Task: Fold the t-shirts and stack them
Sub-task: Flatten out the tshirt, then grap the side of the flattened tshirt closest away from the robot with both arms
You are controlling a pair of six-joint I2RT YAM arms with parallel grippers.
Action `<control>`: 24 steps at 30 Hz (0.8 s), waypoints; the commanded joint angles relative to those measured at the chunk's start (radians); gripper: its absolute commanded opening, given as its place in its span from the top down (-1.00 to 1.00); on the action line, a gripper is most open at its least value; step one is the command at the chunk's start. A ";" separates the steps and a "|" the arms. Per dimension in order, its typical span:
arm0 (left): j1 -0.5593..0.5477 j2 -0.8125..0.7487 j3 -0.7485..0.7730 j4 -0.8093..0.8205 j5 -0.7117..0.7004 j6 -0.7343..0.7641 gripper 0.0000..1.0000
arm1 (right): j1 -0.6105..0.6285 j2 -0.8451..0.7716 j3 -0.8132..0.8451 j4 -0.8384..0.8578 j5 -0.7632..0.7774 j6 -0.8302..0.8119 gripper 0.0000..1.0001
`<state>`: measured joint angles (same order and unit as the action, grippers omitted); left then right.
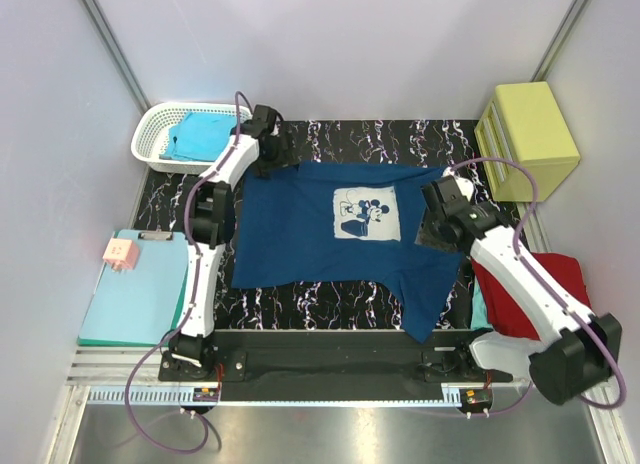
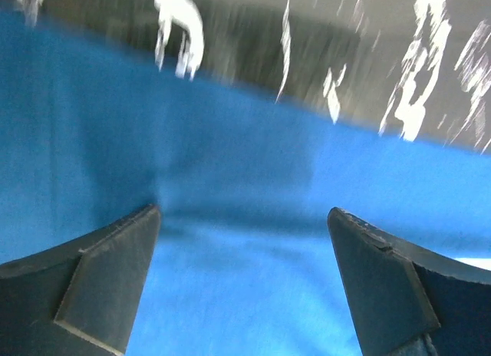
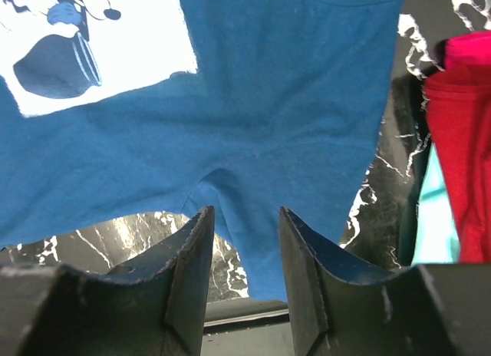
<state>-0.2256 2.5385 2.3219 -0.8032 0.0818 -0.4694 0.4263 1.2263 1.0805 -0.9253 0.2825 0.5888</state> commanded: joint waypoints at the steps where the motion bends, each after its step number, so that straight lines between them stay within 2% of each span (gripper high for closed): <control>1: -0.122 -0.379 -0.258 0.042 -0.145 0.051 -0.98 | 0.011 -0.126 -0.069 -0.018 0.040 0.025 0.05; 2: -0.154 -0.438 -0.325 0.065 -0.189 0.055 -0.98 | 0.020 -0.167 -0.095 -0.011 0.011 0.040 0.04; 3: -0.190 -0.508 -0.463 0.074 -0.238 0.051 -0.98 | 0.050 -0.191 -0.123 0.006 0.009 0.070 0.04; 4: -0.257 -0.628 -0.540 0.085 -0.316 0.035 -0.98 | 0.077 -0.208 -0.129 0.005 0.012 0.086 0.00; 5: -0.285 -0.697 -0.618 0.117 -0.324 0.020 -0.98 | 0.103 -0.229 -0.139 0.008 0.007 0.121 0.00; 6: -0.311 -0.755 -0.773 0.137 -0.333 -0.020 -0.98 | 0.106 -0.232 -0.152 0.011 -0.006 0.175 0.03; 7: -0.349 -0.814 -0.858 0.162 -0.318 -0.046 -0.98 | 0.109 -0.231 -0.181 0.011 -0.017 0.204 0.09; 8: -0.360 -0.942 -0.943 0.230 -0.285 -0.070 -0.98 | 0.118 -0.209 -0.195 0.011 -0.028 0.229 0.17; 9: -0.369 -1.001 -1.111 0.275 -0.248 -0.112 -0.98 | 0.147 -0.194 -0.209 0.008 -0.029 0.279 0.21; 11: -0.405 -1.160 -1.251 0.367 -0.205 -0.146 -0.98 | 0.199 -0.147 -0.234 0.003 -0.002 0.325 0.31; 12: -0.414 -1.200 -1.332 0.366 -0.206 -0.179 -0.98 | 0.272 -0.133 -0.235 0.000 0.015 0.373 0.32; 15: -0.426 -1.305 -1.439 0.352 -0.192 -0.207 -0.98 | 0.411 -0.068 -0.214 -0.029 0.128 0.488 0.37; 19: -0.429 -1.419 -1.532 0.338 -0.229 -0.232 -0.98 | 0.521 0.044 -0.168 -0.081 0.227 0.580 0.41; 24: -0.432 -1.440 -1.563 0.317 -0.186 -0.196 -0.98 | 0.551 0.269 -0.055 -0.262 0.287 0.640 0.50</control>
<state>-0.6540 1.1309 0.7551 -0.5377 -0.1200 -0.6670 0.9615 1.3849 0.9371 -1.0431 0.4458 1.1187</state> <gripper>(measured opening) 0.987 0.250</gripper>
